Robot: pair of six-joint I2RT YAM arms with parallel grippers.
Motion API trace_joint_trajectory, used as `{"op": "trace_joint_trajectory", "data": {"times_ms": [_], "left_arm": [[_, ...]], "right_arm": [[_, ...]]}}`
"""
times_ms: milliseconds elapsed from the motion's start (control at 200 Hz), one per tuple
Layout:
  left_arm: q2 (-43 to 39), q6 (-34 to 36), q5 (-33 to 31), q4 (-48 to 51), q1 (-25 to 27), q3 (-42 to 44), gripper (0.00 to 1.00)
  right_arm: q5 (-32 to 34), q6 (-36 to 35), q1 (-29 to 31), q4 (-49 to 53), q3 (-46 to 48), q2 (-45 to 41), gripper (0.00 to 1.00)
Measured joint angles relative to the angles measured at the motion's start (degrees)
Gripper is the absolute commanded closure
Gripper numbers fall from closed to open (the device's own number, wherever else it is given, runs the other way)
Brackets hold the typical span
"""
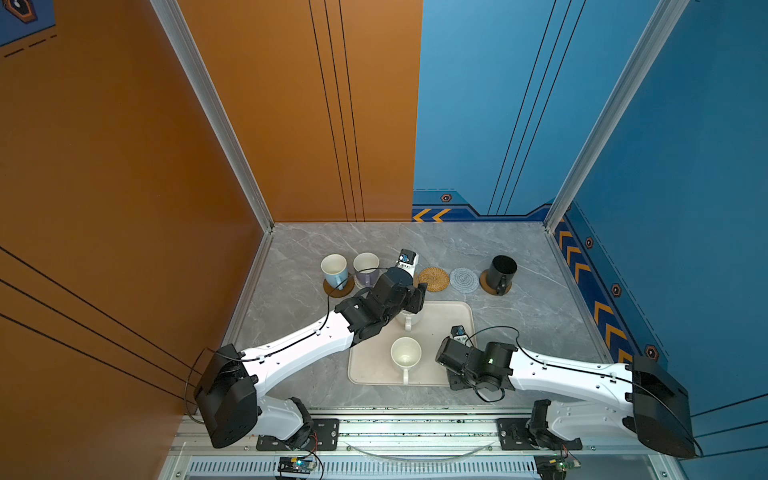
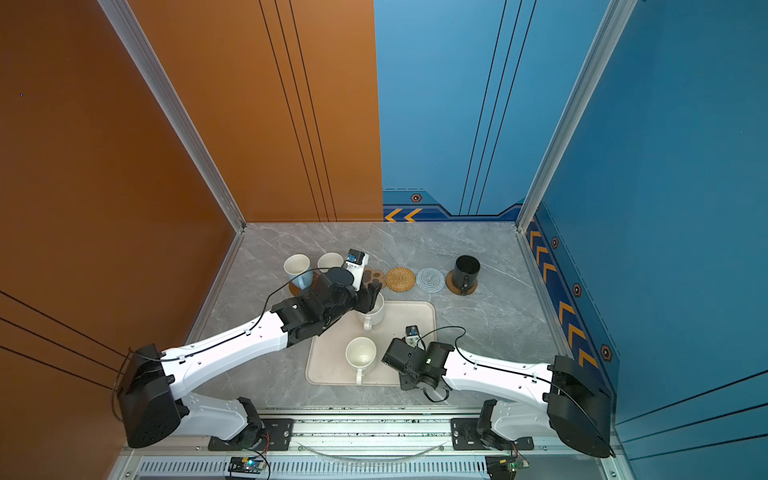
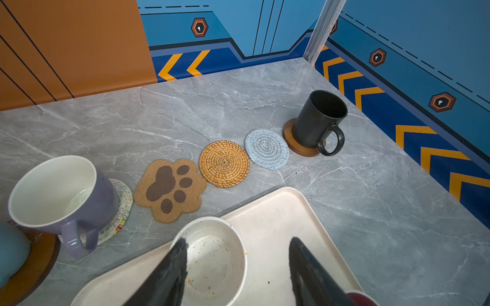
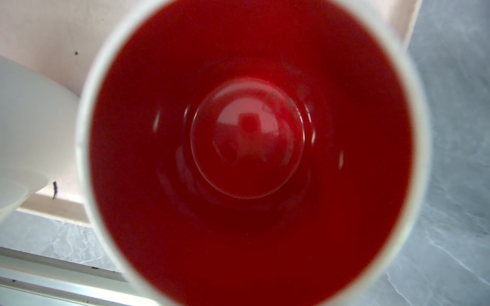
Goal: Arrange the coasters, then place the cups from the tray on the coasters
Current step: 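Lift the red-lined mug with the right gripper and carry it toward the blue rope coaster, then lower the red-lined mug onto the blue rope coaster with the right gripper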
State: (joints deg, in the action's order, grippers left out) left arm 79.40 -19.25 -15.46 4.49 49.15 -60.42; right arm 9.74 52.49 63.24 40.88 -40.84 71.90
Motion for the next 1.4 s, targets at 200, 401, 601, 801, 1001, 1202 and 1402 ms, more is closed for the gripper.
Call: {"op": "trace_joint_trajectory", "data": {"times_ms": [200, 401, 601, 801, 1001, 1202, 1402], "left_arm": [[-0.46, -0.02, -0.22, 0.0, -0.07, 0.37, 0.38], [-1.09, -0.02, -0.46, 0.0, -0.39, 0.37, 0.38], [-2.03, -0.02, -0.85, -0.22, -0.48, 1.25, 0.38], [-2.56, -0.02, -0.92, 0.13, -0.48, 2.91, 0.38], [-3.5, 0.0, -1.01, 0.94, -0.5, 2.93, 0.38], [-5.33, 0.0, -1.25, 1.29, -0.5, 3.08, 0.38], [-5.7, 0.0, -1.66, 1.51, -0.48, 3.1, 0.38]], "right_arm": [[0.66, -1.68, -1.73, 2.84, -1.14, -0.68, 1.0], [0.68, -4.55, -4.87, 4.24, -2.91, -2.29, 1.0], [0.68, -8.74, -9.66, 4.63, -5.92, -2.36, 1.0], [0.83, -14.49, -16.55, 4.61, -10.23, -1.9, 1.0], [0.79, -20.35, -21.9, 3.98, -15.32, 1.36, 1.0], [-0.37, -25.57, -28.13, 2.73, -18.91, 6.49, 1.0], [-2.25, -29.46, -33.48, 0.11, -21.81, 11.02, 1.0]]}}
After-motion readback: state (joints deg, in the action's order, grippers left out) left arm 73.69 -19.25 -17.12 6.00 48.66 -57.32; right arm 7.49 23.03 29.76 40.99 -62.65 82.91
